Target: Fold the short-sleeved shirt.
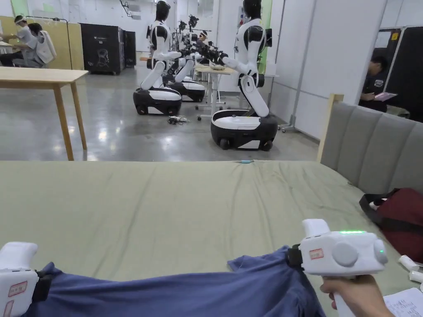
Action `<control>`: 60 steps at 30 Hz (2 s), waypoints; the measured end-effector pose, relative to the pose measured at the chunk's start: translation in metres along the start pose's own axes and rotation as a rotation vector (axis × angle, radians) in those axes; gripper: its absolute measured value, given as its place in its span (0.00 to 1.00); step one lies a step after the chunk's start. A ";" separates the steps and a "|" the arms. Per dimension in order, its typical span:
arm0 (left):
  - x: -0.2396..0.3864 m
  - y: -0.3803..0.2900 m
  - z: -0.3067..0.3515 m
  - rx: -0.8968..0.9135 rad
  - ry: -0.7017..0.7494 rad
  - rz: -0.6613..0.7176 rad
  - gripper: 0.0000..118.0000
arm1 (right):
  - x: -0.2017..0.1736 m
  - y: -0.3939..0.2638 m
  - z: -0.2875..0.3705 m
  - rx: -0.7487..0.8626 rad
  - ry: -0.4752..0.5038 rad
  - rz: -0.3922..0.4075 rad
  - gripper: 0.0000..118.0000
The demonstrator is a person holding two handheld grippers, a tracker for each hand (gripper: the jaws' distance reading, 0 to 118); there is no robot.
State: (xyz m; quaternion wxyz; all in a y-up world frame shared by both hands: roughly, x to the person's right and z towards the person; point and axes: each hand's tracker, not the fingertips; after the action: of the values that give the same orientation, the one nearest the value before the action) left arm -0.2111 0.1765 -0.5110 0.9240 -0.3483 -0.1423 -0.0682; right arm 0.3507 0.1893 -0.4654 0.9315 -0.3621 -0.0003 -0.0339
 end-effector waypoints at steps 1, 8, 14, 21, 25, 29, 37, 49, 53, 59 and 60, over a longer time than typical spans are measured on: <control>0.001 -0.001 0.012 0.015 -0.001 -0.009 0.02 | -0.003 0.000 0.013 0.017 -0.001 0.025 0.02; 0.000 -0.037 0.081 0.078 0.003 -0.002 0.02 | -0.010 -0.027 0.100 0.106 0.075 0.057 0.02; -0.002 -0.091 0.116 0.052 -0.043 0.030 0.02 | -0.019 -0.080 0.141 0.085 0.088 0.167 0.02; 0.004 -0.146 0.124 -0.021 -0.043 0.082 0.02 | -0.021 -0.141 0.148 -0.035 0.097 0.169 0.02; 0.013 -0.166 0.122 -0.070 -0.030 0.073 0.02 | -0.019 -0.162 0.141 -0.108 0.072 0.157 0.02; 0.012 -0.179 0.111 -0.120 -0.016 0.133 0.02 | -0.012 -0.175 0.122 -0.155 0.045 0.094 0.02; 0.019 -0.185 0.098 -0.109 0.023 0.069 0.02 | -0.018 -0.186 0.088 -0.205 -0.058 0.166 0.02; -0.012 -0.197 0.148 0.050 0.022 0.267 0.98 | -0.010 -0.183 0.176 0.032 -0.042 0.039 0.99; -0.006 -0.192 0.191 0.127 0.002 0.325 0.96 | -0.026 -0.182 0.237 0.198 0.030 -0.007 0.94; 0.005 -0.201 0.225 0.271 0.012 0.302 0.00 | -0.059 -0.190 0.264 0.340 0.016 0.012 0.03; 0.005 -0.202 0.225 0.272 0.011 0.289 0.00 | -0.062 -0.191 0.264 0.341 0.021 0.011 0.00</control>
State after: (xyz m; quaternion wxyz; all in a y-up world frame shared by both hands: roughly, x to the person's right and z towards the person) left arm -0.3003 0.1748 -0.2221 0.9635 -0.2367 -0.0935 0.0830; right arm 0.2829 0.2311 -0.1436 0.9796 -0.1984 0.0057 -0.0318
